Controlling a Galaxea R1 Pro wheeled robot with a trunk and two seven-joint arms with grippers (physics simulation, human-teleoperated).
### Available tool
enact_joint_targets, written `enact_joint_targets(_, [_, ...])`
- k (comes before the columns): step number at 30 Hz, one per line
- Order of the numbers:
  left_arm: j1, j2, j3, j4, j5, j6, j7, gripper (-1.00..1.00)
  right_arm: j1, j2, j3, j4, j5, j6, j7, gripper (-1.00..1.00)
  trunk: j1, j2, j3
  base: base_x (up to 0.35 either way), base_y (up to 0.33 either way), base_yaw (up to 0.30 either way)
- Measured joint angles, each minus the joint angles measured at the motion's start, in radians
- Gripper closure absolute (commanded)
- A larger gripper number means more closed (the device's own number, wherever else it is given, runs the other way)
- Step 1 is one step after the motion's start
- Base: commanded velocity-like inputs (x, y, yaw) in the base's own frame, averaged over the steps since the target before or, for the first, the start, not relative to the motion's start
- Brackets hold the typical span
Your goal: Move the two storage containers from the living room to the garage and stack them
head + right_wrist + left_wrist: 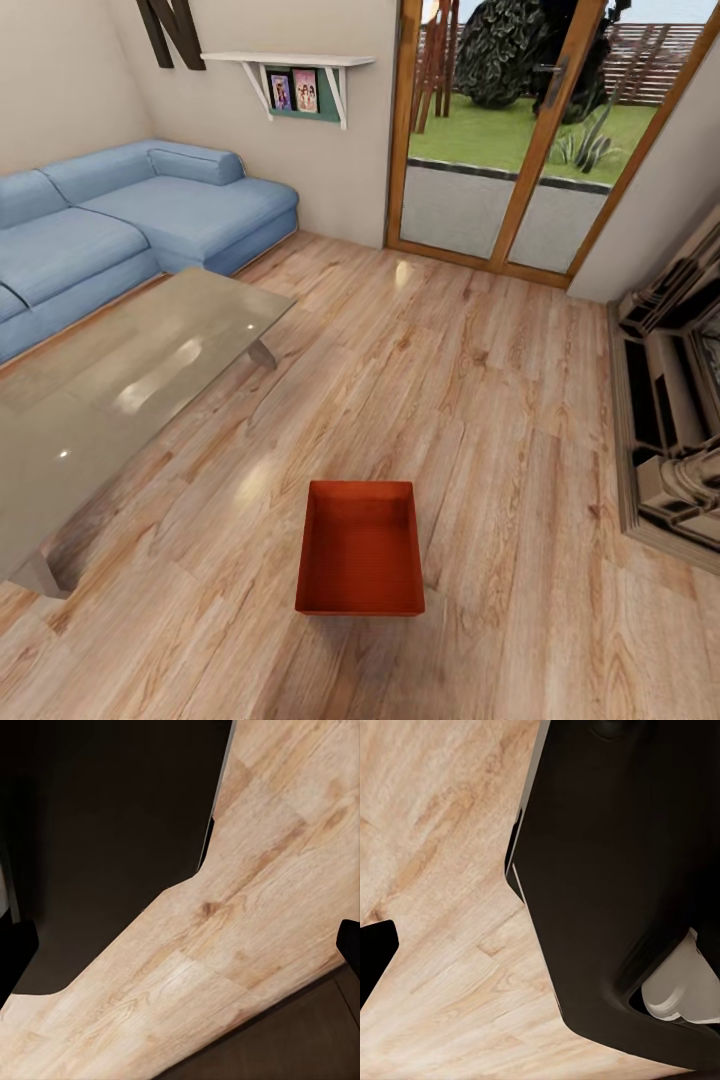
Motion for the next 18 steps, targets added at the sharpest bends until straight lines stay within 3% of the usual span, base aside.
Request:
enact_joint_targets(7, [0.000, 0.000, 0.000, 0.000, 0.000, 0.000, 0.000, -1.00, 0.000, 0.002, -0.005, 0.000, -0.013, 0.011, -0.003, -1.00, 0.000, 0.000, 0.000, 0.000, 0.000, 0.000])
enact_joint_targets(11, [0.000, -0.001, 0.000, 0.002, -0.001, -0.049, 0.000, -1.00, -0.001, 0.005, -0.008, -0.056, -0.016, 0.027, -0.002, -1.00, 0.000, 0.000, 0.000, 0.000, 0.000, 0.000])
enact_joint_targets(12, [-0.006, 0.029, 0.002, -0.043, 0.000, -0.093, 0.008, -1.00, 0.000, 0.013, -0.009, -0.144, -0.014, 0.080, -0.006, -1.00, 0.000, 0.000, 0.000, 0.000, 0.000, 0.000])
enact_joint_targets(13, [-0.009, 0.047, 0.002, -0.092, 0.000, -0.093, 0.008, -1.00, -0.001, 0.014, -0.008, -0.293, -0.012, 0.085, -0.013, -1.00, 0.000, 0.000, 0.000, 0.000, 0.000, 0.000])
enact_joint_targets(16, [-0.011, 0.081, 0.003, -0.225, 0.001, -0.078, 0.011, -1.00, 0.005, 0.014, -0.011, -0.402, -0.013, 0.094, -0.037, -1.00, 0.000, 0.000, 0.000, 0.000, 0.000, 0.000])
enact_joint_targets(18, [-0.012, 0.119, 0.003, -0.362, -0.001, -0.017, 0.011, -1.00, 0.001, 0.014, -0.012, -0.491, -0.014, 0.135, -0.064, -1.00, 0.000, 0.000, 0.000, 0.000, 0.000, 0.000])
